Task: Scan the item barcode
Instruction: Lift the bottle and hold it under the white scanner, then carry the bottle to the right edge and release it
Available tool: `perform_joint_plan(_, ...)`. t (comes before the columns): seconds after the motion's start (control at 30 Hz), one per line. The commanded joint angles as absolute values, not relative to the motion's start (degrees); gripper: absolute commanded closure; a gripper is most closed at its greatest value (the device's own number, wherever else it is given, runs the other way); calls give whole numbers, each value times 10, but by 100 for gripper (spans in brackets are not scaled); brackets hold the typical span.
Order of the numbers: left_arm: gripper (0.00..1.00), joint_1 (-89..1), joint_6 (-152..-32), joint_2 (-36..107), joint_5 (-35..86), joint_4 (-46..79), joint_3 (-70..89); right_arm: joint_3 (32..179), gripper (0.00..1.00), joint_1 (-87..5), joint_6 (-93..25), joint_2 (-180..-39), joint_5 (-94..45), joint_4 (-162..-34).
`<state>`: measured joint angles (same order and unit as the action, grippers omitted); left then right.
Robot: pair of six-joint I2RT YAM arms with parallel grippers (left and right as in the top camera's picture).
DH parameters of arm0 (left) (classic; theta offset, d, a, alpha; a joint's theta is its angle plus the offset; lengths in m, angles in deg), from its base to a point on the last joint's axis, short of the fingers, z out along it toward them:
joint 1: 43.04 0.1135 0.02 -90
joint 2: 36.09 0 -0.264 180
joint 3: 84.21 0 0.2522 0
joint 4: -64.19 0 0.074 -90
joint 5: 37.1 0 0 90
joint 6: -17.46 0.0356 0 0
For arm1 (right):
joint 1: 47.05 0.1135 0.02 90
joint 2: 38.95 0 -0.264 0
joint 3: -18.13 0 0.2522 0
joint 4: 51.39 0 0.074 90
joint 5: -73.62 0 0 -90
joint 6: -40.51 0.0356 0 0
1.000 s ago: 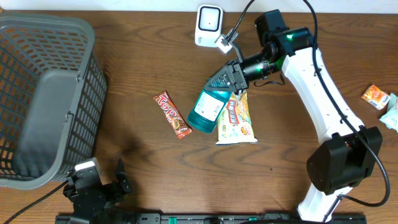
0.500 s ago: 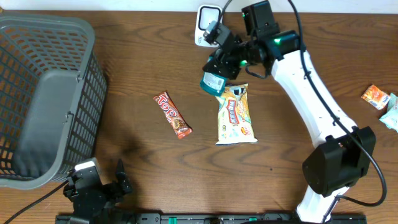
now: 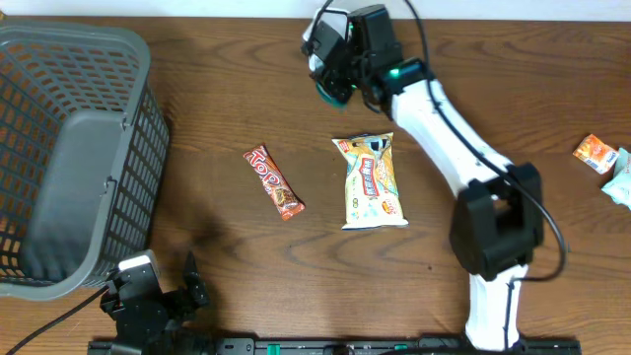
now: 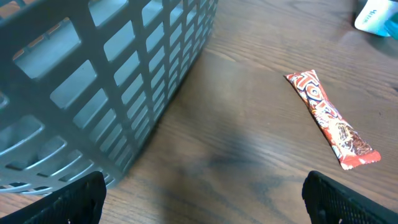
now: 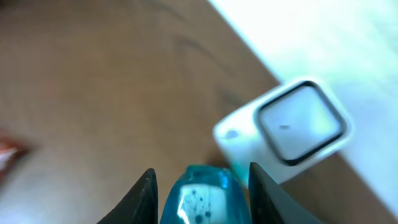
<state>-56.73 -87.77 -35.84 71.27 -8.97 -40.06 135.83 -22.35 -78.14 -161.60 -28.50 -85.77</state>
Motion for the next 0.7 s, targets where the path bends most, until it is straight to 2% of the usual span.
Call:
perform_joint_plan(0.0,2,-566,-879,-359,720,-89,-399,1367,99,-213,-791,-1618,-121,-793)
perform_joint_plan(0.13,2,-566,-879,-359,720,-89,-399,1368,99,-198,-792,-1616,-28,-720)
perform_joint_plan(0.37,2,-566,-879,-359,720,-89,-399,1368,98,-193,-796,-1645,-39,-593)
perform_joint_plan(0.43,2,-566,-879,-359,720,-89,-399,1368,96,-192,-799,-1663,-17,-541)
perform_joint_plan(0.47,2,-566,-879,-359,720,-89,-399,1368,88,-191,-806,-1673,-1,-513)
perform_joint_plan(0.53,2,-566,-879,-359,720,-89,-399,1369,83,-189,-826,-1687,26,-470)
perform_joint_plan(0.67,2,-566,-879,-359,720,-89,-399,1369,81,-183,-892,-1712,46,-420)
